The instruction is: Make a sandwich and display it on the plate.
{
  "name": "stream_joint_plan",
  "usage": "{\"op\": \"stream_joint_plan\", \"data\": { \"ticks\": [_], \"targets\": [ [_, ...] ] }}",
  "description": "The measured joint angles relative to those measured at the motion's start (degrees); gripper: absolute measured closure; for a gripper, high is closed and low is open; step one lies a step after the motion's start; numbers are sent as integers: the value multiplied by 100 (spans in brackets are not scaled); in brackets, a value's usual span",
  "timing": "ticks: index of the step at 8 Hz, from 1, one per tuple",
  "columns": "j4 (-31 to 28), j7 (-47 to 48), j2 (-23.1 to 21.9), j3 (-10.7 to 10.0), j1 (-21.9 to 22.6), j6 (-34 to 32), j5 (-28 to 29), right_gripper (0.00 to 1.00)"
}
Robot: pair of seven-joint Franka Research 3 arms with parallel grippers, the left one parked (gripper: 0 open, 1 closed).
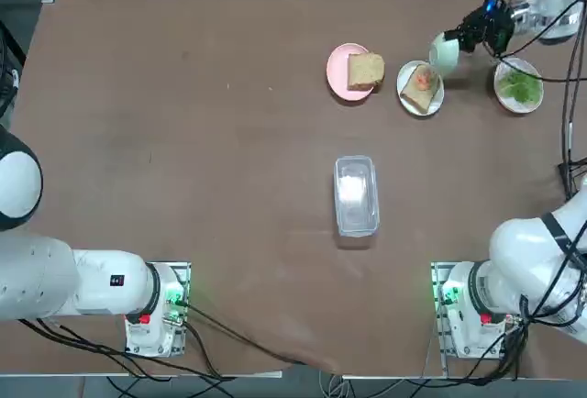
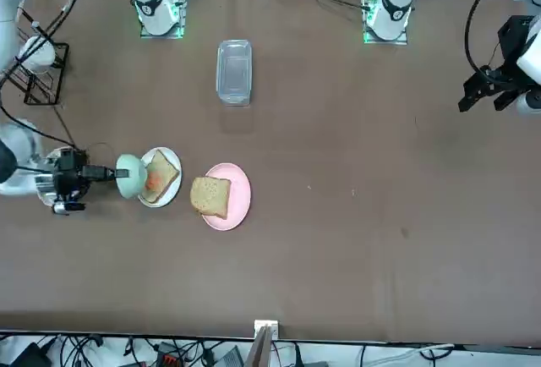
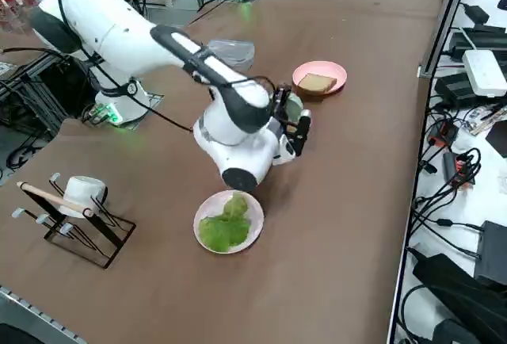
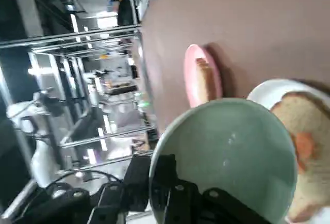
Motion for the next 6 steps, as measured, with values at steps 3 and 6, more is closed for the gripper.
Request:
{"op": "stream_joint_plan", "data": {
  "ticks": [3, 6],
  "targets": [
    [788, -3, -5, 29, 485, 695, -1734, 95],
    [1136, 41, 0, 23, 879, 1953, -3487, 95]
  ]
}}
